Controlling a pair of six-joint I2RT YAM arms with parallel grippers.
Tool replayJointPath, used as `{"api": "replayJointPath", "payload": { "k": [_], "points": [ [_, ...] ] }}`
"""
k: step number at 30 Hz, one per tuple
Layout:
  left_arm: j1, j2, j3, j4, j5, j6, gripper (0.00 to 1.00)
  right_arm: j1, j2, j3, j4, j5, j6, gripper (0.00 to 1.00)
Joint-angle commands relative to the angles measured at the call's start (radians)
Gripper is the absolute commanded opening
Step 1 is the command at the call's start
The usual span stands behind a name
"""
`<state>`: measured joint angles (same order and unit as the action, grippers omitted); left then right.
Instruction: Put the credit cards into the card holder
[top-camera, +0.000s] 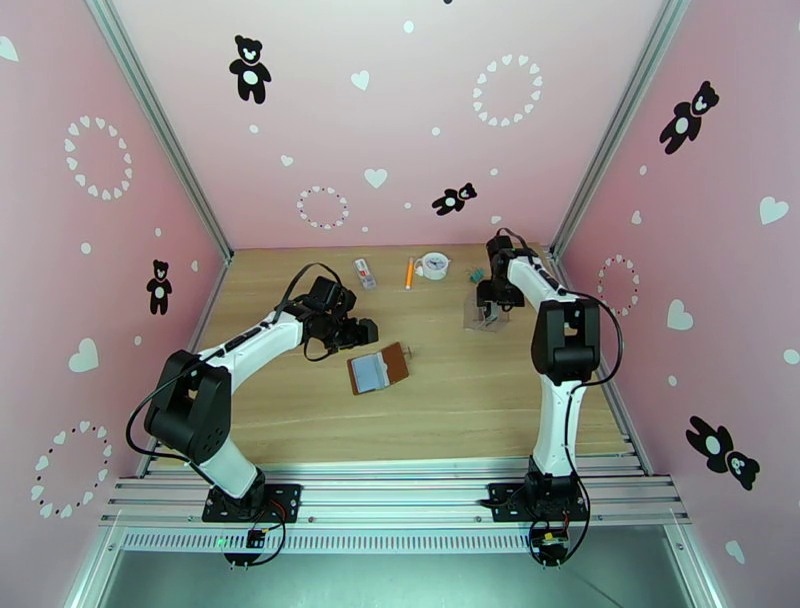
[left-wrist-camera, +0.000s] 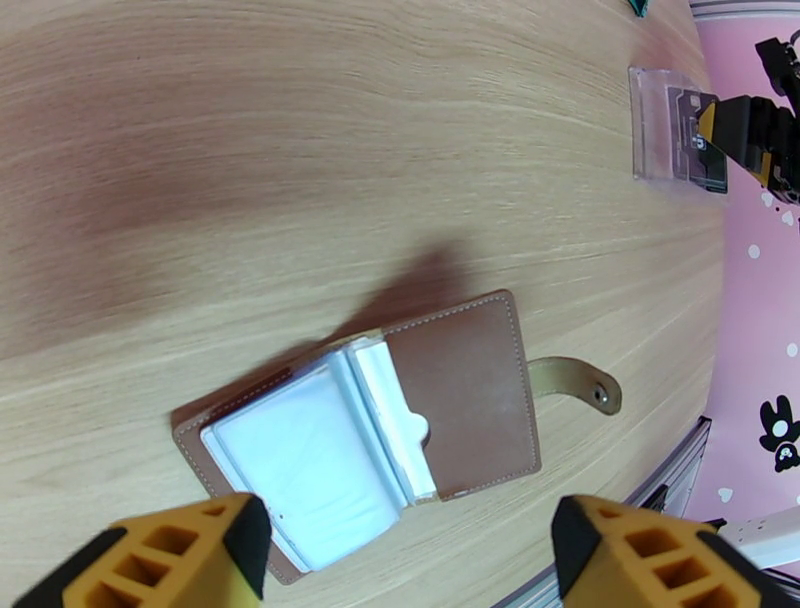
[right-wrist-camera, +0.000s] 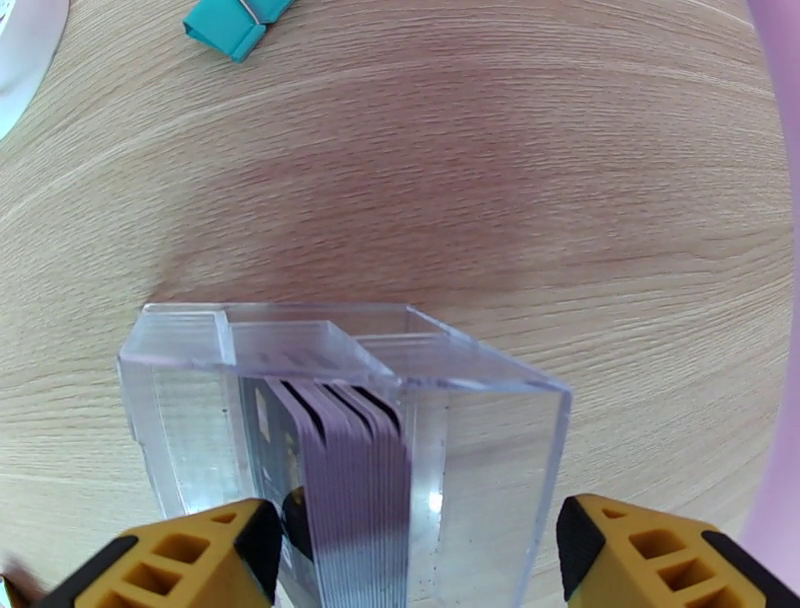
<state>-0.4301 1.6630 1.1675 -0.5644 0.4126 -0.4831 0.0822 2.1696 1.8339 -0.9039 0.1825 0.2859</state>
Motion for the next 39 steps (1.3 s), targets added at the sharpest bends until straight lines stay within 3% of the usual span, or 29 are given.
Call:
{"api": "replayJointPath", "payload": {
  "k": [1,7,15,39],
  "points": [
    [-0.009,0.007,-0.001,0.009,0.017,-0.009,0.79,0.012,-0.075,-0.003,-0.018,0.024,-0.014,0.77],
    [-0.010,0.002,-0.007,0.010,0.016,-0.012,0.79,0.042,-0.091,0.002,-0.018,0.042,-0.020,0.74],
    [-0.013,-0.009,-0.014,0.009,0.012,-0.012,0.79,0.050,-0.061,0.014,-0.039,0.002,0.002,0.59],
    [-0.019,0.005,0.000,-0.003,0.008,-0.011,0.79,0.032,0.030,0.053,-0.094,0.017,0.063,0.55]
  ]
}}
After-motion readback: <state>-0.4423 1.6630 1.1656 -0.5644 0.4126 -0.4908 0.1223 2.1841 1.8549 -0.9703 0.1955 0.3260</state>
